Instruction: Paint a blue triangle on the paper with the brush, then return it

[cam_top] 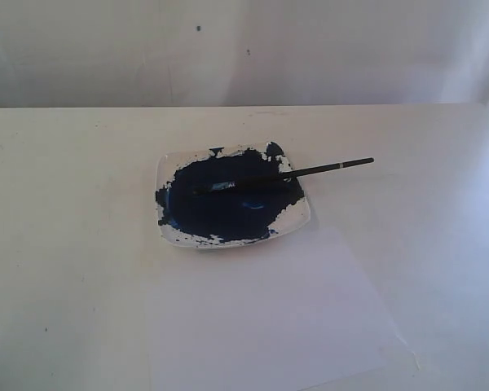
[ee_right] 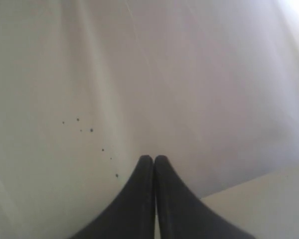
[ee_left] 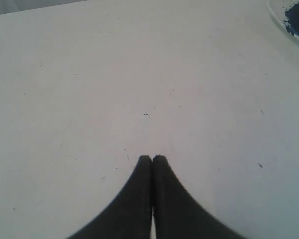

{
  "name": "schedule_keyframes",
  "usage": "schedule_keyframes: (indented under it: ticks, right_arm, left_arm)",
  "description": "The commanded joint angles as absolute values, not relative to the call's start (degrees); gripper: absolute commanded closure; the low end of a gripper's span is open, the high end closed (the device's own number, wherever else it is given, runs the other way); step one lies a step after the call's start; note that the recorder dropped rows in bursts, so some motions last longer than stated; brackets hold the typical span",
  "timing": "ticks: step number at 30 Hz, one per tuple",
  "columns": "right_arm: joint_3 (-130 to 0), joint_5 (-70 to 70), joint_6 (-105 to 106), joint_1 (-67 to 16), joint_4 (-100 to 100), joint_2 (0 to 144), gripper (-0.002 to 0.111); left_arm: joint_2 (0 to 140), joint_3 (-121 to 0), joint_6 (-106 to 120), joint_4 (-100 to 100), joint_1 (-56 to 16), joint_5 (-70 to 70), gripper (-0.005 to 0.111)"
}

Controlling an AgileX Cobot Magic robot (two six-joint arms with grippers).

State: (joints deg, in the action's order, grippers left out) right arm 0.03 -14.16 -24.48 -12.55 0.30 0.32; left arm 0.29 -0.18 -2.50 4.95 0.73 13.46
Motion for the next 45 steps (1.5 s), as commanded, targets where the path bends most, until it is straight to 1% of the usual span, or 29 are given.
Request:
schedule_keyframes:
  ticks: [1, 4, 7, 10, 16, 22, 25, 26, 27, 28, 30, 33, 36, 38, 40, 42, 45]
  right_arm:
    - [0.0, -15.9, -28.1, -12.7, 0.5, 0.0, 0.108]
    - [0.0, -11.2, -29.2, -12.7, 2.1, 0.0, 0.108]
    - [-2.8, 3.1, -29.2, -12.7, 3.0, 1.3, 0.108]
    - [-5.3, 9.6, -28.7, -12.7, 3.0, 6.5, 0.108]
    - [-13.4, 17.9, -25.4, -12.7, 3.0, 22.6, 0.108]
    - [-22.2, 23.3, -21.3, -12.7, 5.2, 40.5, 0.108]
    - [-27.2, 25.8, -11.5, -12.7, 14.3, 49.5, 0.108]
    - [-30.5, 27.0, -2.2, -12.7, 21.8, 54.5, 0.108]
    - [-32.2, 27.8, 2.2, -12.7, 26.2, 57.3, 0.108]
    - [-35.3, 29.4, 8.9, -12.7, 34.9, 62.5, 0.108]
    - [-39.5, 30.1, 15.9, -12.7, 44.8, 69.1, 0.108]
    - [-42.8, 27.1, 15.8, -12.7, 51.9, 75.8, 0.108]
    - [-43.5, 18.1, 12.9, -12.7, 60.8, 80.8, 0.108]
    - [-43.5, 12.5, 12.9, -12.7, 61.6, 82.5, 0.108]
    - [-43.9, 10.2, 12.9, -12.7, 63.3, 84.6, 0.108]
    - [-45.6, 11.1, 12.9, -12.7, 67.9, 87.4, 0.102]
    - [-48.7, 14.8, 12.9, -12.7, 74.1, 92.0, 0.091]
  left_arm:
    - [0.0, 0.0, -2.8, 4.6, 1.0, 13.6, 0.107]
    - [0.0, 0.0, -2.8, 4.6, 1.0, 13.6, 0.107]
    - [0.0, 0.0, -2.8, 4.6, 1.0, 13.6, 0.107]
    - [0.0, 0.0, -2.8, 4.6, 1.0, 13.6, 0.107]
    - [0.0, 0.0, -2.8, 4.6, 1.0, 13.6, 0.107]
    - [0.0, 0.0, -2.8, 4.6, 1.0, 13.6, 0.107]
    - [0.0, 0.0, -2.8, 4.6, 1.0, 13.6, 0.107]
    - [0.0, 0.0, -2.8, 4.6, 1.0, 13.6, 0.107]
    - [0.0, 0.0, -2.8, 4.6, 1.0, 13.6, 0.107]
    - [0.0, 0.0, -2.8, 4.6, 1.0, 13.6, 0.107]
    - [0.0, 0.0, -2.8, 4.6, 1.0, 13.6, 0.107]
    - [0.0, 0.0, -2.8, 4.6, 1.0, 13.6, 0.107]
    - [0.0, 0.0, -2.8, 4.6, 1.0, 13.6, 0.107]
    - [0.0, 0.0, -2.8, 4.6, 1.0, 13.6, 0.107]
    - [0.0, 0.0, -2.8, 4.6, 1.0, 13.6, 0.107]
    - [0.0, 0.0, -2.8, 4.6, 1.0, 13.6, 0.107]
    - [0.0, 0.0, -2.8, 4.6, 1.0, 13.6, 0.107]
